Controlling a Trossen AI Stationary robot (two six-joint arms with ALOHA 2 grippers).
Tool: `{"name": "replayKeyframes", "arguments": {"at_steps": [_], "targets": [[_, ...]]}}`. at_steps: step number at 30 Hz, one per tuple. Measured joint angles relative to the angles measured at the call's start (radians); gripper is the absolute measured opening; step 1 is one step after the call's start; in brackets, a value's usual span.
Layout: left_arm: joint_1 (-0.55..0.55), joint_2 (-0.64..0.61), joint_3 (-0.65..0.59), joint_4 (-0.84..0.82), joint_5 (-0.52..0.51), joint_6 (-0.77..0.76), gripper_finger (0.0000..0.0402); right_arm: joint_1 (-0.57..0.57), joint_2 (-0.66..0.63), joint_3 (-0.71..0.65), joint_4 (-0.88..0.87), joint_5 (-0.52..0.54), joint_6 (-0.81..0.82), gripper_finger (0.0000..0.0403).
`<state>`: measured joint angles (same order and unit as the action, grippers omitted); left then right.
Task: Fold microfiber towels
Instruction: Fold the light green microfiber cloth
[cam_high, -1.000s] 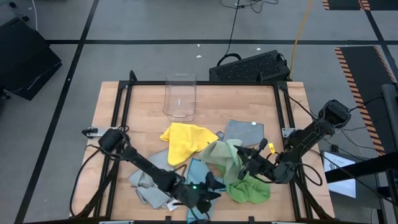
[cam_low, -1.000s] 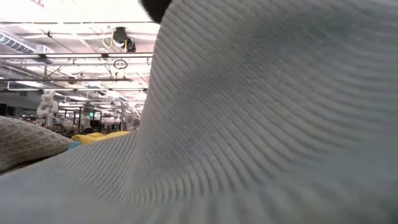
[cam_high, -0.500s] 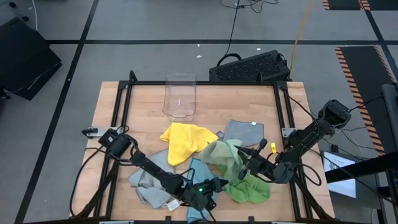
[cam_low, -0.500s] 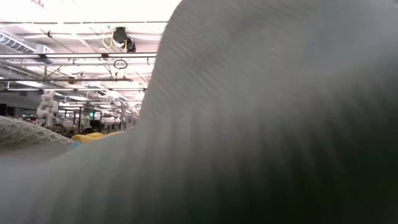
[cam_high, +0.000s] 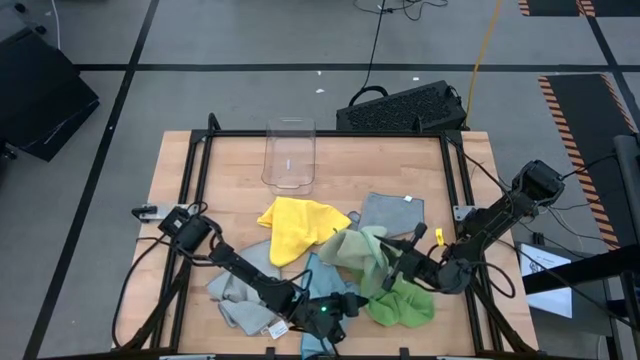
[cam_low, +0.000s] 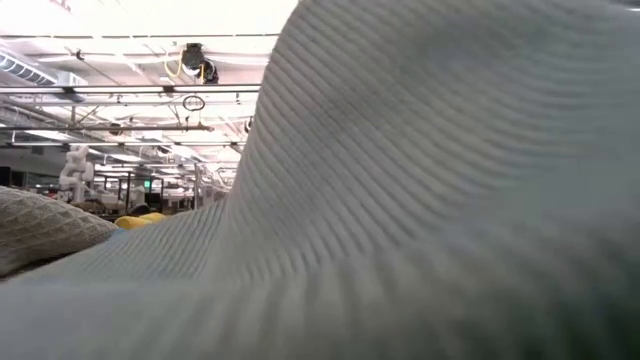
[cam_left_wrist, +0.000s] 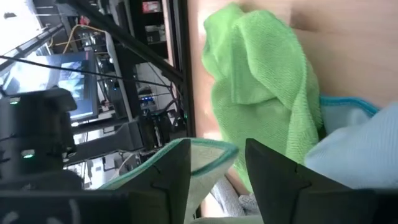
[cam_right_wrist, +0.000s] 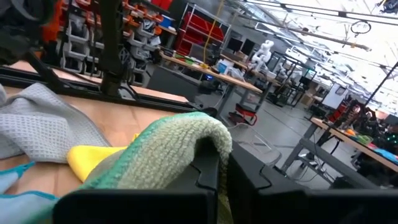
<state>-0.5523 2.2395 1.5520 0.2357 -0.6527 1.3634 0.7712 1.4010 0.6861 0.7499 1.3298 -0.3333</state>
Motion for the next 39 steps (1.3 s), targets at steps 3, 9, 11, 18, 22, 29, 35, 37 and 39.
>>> {"name": "replayKeyframes", "arguments": {"at_steps": [3,9,11,18,22,29,35,37,39], "targets": [[0.011,0.000,0.000,0.001,0.015,0.001,0.0154,-0.002,0.000,0.000,0.000,0.000,0.008,0.0009],[0.025,0.000,0.000,0.001,0.046,-0.007,0.0130,-0.005,0.000,0.000,-0.001,0.000,0.010,0.0009],[0.028,0.000,0.000,0.001,0.051,-0.007,0.0109,-0.005,0.000,0.000,-0.006,0.000,0.022,0.0009],[0.032,0.000,0.000,0.002,0.074,-0.106,0.0010,-0.005,-0.001,0.000,-0.036,-0.047,0.047,0.0009],[0.021,-0.002,0.000,0.006,0.007,-0.135,0.0013,-0.001,-0.001,0.000,-0.064,-0.052,0.066,0.0009],[-0.028,-0.060,-0.002,0.025,-0.141,-0.226,0.0008,0.020,-0.001,0.000,-0.113,-0.056,0.118,0.0027],[-0.054,-0.131,-0.002,-0.063,-0.304,-0.411,0.0007,0.022,-0.001,-0.002,-0.118,-0.157,0.174,0.0078],[-0.060,-0.156,0.000,-0.151,-0.320,-0.489,0.0007,0.022,-0.001,-0.002,-0.121,-0.183,0.171,0.0093],[-0.064,-0.177,0.000,-0.258,-0.322,-0.574,0.0004,0.022,-0.001,-0.002,-0.139,-0.209,0.170,0.0105]]}}
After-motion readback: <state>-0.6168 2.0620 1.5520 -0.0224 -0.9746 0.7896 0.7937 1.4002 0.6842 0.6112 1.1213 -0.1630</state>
